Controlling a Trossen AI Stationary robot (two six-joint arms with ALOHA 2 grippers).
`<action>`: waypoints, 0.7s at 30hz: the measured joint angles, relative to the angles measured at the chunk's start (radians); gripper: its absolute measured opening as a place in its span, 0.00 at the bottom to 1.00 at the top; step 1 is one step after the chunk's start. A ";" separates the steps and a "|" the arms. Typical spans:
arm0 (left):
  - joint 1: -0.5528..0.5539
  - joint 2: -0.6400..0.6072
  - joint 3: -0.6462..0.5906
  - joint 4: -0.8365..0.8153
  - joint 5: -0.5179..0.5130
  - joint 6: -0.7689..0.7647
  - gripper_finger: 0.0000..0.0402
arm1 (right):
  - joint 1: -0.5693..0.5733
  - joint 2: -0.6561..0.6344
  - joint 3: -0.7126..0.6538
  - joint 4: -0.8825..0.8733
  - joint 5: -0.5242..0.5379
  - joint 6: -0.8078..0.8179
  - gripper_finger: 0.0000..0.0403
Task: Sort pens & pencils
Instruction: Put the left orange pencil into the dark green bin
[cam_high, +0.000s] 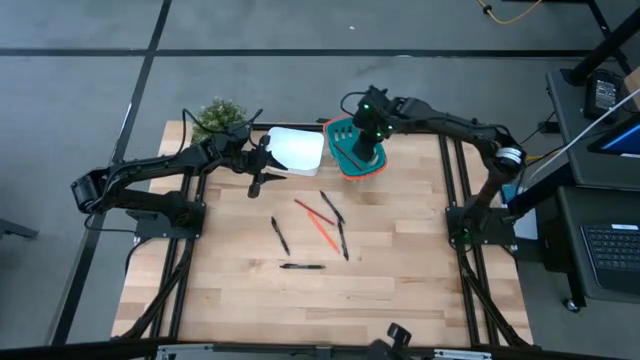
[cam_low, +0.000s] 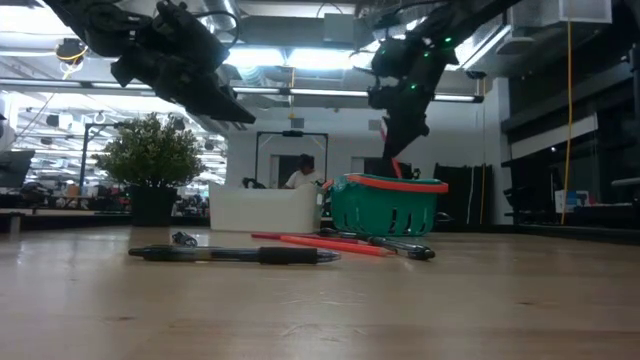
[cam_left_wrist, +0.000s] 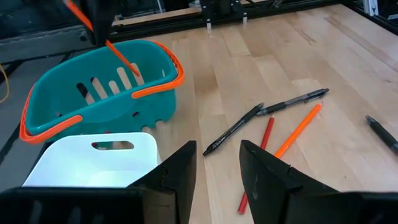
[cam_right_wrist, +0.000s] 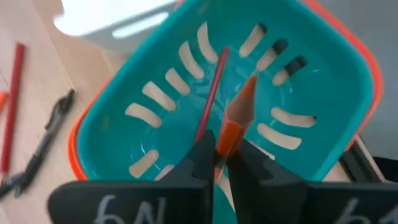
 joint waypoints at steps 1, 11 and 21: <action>0.000 0.000 0.000 0.000 0.000 0.000 0.29 | -0.001 0.019 0.019 -0.020 -0.002 -0.011 0.06; 0.000 0.000 0.000 -0.003 0.000 -0.001 0.29 | -0.006 0.118 0.078 -0.121 -0.079 -0.069 0.06; 0.000 0.000 0.000 -0.003 0.000 -0.017 0.29 | -0.007 0.166 0.078 -0.103 -0.108 -0.117 0.06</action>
